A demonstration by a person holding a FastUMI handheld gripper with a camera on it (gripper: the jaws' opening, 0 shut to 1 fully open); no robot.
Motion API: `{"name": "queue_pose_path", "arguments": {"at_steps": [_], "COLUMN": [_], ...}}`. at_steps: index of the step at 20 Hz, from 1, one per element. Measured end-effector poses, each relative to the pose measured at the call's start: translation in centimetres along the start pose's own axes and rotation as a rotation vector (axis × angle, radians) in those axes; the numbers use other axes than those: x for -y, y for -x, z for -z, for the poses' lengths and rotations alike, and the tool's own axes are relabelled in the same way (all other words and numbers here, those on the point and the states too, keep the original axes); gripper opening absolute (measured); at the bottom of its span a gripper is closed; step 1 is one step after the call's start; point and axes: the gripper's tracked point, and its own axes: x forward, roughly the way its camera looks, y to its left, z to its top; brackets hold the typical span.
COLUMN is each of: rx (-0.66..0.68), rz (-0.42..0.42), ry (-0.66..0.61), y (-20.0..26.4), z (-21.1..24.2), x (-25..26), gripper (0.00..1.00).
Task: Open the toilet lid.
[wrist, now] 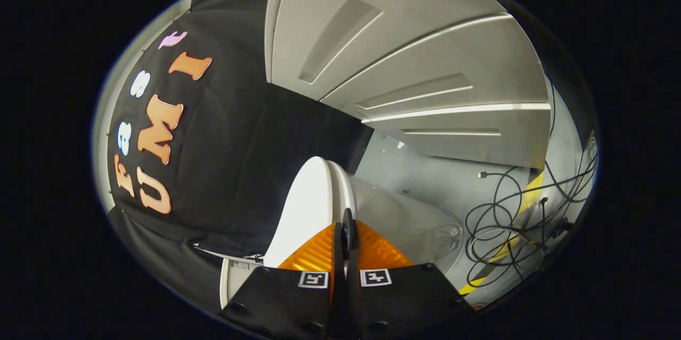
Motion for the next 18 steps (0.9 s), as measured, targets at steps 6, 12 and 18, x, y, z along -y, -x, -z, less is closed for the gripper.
{"name": "queue_pose_path", "arguments": {"at_steps": [6,12,18], "rx": [-0.005,0.046,0.119], "rz": [0.008,-0.020,-0.062], "ry": [-0.020,0.096,0.189], "y": [0.3,1.2,1.1], "z": [0.0,-1.4,-3.3], "x": [-0.2,-3.3,-6.9], "gripper": [0.08,0.08,0.08]}}
